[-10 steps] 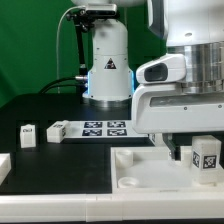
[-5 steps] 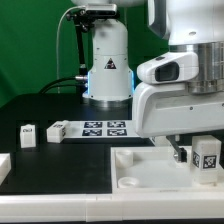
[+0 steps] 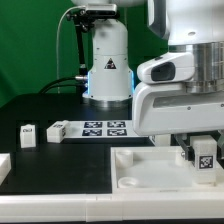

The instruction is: Assemble one leg

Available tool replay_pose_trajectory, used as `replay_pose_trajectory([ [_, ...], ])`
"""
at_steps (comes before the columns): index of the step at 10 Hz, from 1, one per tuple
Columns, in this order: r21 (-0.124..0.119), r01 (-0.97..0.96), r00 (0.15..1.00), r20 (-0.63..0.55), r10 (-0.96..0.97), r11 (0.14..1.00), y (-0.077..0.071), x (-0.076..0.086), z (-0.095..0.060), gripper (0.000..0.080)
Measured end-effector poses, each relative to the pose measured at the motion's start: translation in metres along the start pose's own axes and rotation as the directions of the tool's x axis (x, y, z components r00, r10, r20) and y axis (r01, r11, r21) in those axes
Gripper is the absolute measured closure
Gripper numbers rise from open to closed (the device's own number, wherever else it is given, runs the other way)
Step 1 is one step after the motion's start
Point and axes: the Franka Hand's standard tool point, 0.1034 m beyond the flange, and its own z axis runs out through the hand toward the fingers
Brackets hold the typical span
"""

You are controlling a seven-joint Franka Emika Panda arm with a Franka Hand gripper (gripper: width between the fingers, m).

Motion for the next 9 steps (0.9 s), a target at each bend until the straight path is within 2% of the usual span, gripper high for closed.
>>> replay_pose_trajectory([
  [2,0.005,-0.277,0.961,-0.005,0.277,0.961,0.0012,0.0002,0.0003,0.0510],
  [5,0.007,-0.584,0.811,-0.007,0.584,0.811,0.0018,0.0000,0.0006,0.0509],
  [7,0.014,-0.793,0.609,0.004,0.793,0.609,0.0011,-0.0012,0.0013,0.0509],
  [8,0.016,-0.883,0.469,0.013,0.883,0.469,0.0003,-0.0015,0.0019,0.0509],
  [9,0.018,-0.915,0.404,0.019,0.915,0.403,0.0006,-0.0003,0.0018,0.0509],
])
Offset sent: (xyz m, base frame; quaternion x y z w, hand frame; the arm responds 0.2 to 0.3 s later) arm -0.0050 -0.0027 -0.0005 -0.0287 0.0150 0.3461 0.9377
